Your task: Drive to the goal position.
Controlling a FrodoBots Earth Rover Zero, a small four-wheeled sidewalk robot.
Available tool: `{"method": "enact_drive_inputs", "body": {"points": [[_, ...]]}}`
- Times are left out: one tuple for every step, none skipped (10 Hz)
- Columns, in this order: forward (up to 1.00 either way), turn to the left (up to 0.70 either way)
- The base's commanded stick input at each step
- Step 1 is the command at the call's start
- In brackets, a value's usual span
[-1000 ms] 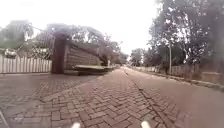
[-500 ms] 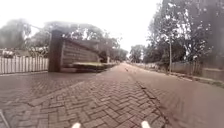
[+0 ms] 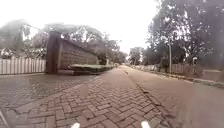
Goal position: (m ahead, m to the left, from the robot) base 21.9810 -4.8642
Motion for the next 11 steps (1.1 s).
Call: {"method": "enact_drive_inputs", "body": {"points": [[0.5,0.0],[0.5,0.0],[0.5,0.0],[0.5,0.0],[0.5,0.0],[0.5,0.0],[0.5,0.0],[0.5,0.0],[0.5,0.0],[0.5,0.0],[0.5,0.0]]}}
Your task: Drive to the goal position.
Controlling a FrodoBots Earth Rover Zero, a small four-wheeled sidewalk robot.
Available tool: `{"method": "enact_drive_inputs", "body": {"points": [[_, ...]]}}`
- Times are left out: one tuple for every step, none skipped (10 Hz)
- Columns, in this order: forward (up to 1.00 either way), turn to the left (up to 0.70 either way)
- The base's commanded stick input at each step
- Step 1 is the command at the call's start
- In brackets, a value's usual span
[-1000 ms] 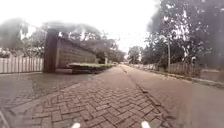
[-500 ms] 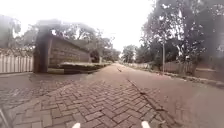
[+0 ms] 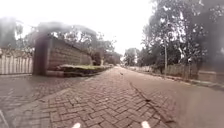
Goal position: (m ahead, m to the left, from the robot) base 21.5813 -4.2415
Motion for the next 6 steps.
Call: {"method": "enact_drive_inputs", "body": {"points": [[0.5,0.0],[0.5,0.0],[0.5,0.0],[0.5,0.0],[0.5,0.0],[0.5,0.0]]}}
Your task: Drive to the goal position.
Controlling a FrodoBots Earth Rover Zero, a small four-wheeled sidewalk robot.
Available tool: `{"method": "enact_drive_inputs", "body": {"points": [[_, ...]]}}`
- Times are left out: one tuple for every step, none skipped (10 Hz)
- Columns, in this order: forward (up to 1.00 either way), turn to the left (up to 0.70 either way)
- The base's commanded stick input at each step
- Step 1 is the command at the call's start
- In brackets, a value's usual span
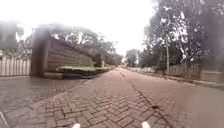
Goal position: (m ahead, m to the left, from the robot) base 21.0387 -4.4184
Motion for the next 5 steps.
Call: {"method": "enact_drive_inputs", "body": {"points": [[0.5,0.0],[0.5,0.0],[0.5,0.0],[0.5,-0.32],[0.5,-0.47]]}}
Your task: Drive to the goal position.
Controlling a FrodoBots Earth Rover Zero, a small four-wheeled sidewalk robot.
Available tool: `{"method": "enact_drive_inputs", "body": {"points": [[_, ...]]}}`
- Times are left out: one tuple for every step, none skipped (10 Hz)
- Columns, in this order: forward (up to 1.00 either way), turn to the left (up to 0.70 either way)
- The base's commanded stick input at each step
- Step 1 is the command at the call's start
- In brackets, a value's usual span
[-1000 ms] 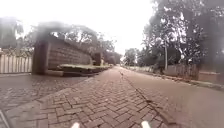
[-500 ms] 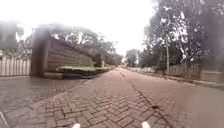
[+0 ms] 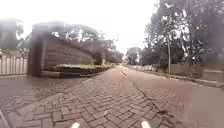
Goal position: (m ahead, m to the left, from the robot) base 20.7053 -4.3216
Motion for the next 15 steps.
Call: {"method": "enact_drive_inputs", "body": {"points": [[0.5,-0.29],[0.5,-0.02],[0.5,0.0],[0.5,0.0],[0.5,0.0],[0.5,0.0],[0.5,0.0],[0.5,0.0],[0.5,0.0],[0.5,0.0],[0.5,0.0],[0.5,0.0],[0.5,0.0],[0.5,0.0],[0.5,0.09]]}}
